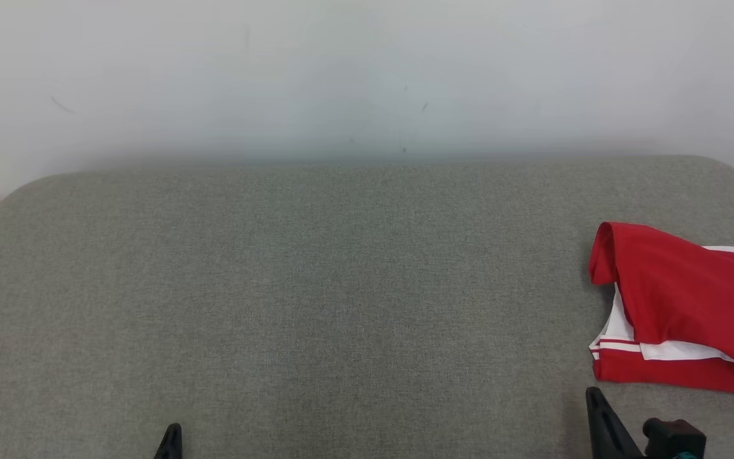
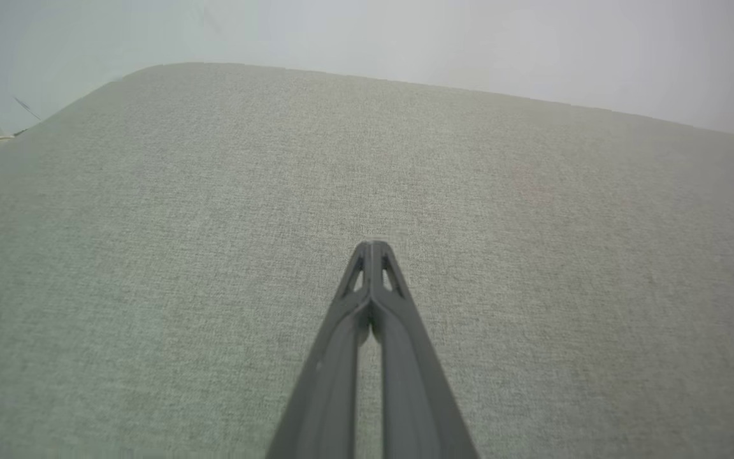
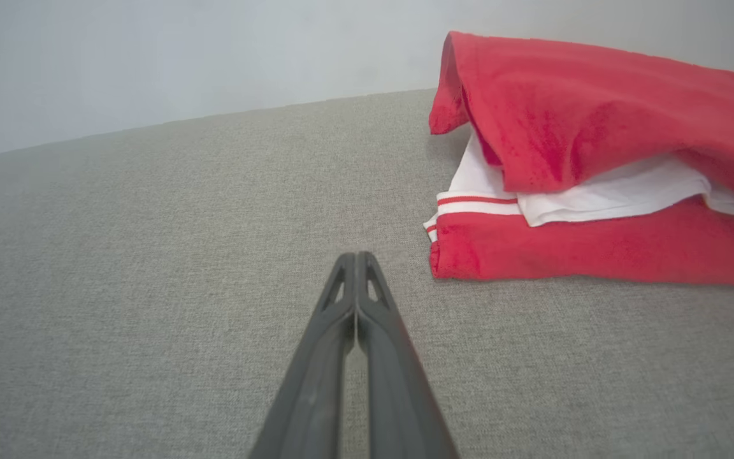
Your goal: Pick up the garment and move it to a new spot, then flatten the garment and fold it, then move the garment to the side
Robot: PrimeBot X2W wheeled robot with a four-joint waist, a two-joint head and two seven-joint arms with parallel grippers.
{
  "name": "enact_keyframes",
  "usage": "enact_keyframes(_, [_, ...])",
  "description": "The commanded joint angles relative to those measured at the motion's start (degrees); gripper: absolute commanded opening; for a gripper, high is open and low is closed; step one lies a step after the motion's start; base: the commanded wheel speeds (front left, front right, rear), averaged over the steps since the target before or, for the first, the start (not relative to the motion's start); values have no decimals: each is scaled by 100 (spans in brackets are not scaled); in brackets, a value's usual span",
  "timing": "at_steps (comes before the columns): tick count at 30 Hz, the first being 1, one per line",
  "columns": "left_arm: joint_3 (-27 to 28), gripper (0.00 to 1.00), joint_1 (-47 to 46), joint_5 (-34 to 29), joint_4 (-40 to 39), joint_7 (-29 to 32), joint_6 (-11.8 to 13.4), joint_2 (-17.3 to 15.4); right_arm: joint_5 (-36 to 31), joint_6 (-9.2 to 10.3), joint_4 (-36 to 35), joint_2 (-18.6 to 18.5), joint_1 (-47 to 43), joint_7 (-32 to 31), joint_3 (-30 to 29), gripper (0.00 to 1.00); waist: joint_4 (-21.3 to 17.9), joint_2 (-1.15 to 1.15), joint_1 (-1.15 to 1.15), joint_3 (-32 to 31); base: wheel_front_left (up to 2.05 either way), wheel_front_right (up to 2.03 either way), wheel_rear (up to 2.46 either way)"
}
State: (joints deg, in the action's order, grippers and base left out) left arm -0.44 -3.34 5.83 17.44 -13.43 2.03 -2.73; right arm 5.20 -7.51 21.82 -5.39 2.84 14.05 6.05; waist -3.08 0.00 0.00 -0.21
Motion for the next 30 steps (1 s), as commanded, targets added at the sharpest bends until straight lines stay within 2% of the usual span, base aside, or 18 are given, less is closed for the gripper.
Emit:
enact_keyframes(1, [72, 0, -89, 367, -57, 78, -60, -8, 358, 0, -106, 3, 105, -76, -79, 0, 5, 0, 0, 1, 0, 0, 0])
enact_keyframes(11, [80, 0, -54, 1536, -171, 273, -185, -10, 1515, 0, -236, 37, 115, -375, -269, 0, 30, 0, 0, 4, 0, 0, 0])
enact_keyframes(30, [168, 0, -70, 3383, -279, 650, -385, -13, 3369, 1, -419, 91, 153, -859, -577, 0, 78, 0, 0, 10, 0, 0, 0])
